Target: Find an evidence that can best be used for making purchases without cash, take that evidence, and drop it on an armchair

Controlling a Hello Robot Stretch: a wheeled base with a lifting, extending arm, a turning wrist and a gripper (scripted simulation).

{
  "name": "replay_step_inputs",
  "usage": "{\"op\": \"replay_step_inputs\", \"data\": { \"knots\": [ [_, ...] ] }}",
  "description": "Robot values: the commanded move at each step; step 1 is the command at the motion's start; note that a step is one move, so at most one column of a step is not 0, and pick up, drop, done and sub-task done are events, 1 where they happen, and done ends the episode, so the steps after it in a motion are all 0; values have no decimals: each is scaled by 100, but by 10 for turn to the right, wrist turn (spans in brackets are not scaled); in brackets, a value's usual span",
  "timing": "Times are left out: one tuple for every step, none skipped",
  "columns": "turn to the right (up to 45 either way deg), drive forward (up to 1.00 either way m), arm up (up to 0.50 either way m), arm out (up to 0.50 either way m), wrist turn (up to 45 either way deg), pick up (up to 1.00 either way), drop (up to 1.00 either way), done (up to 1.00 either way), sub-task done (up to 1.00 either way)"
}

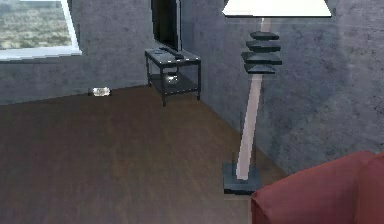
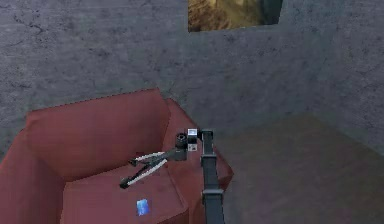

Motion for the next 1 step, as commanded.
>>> {"op": "replay_step_inputs", "data": {
  "knots": [
    [0,0,0,0,0,0,0,100,0]
  ]
}}
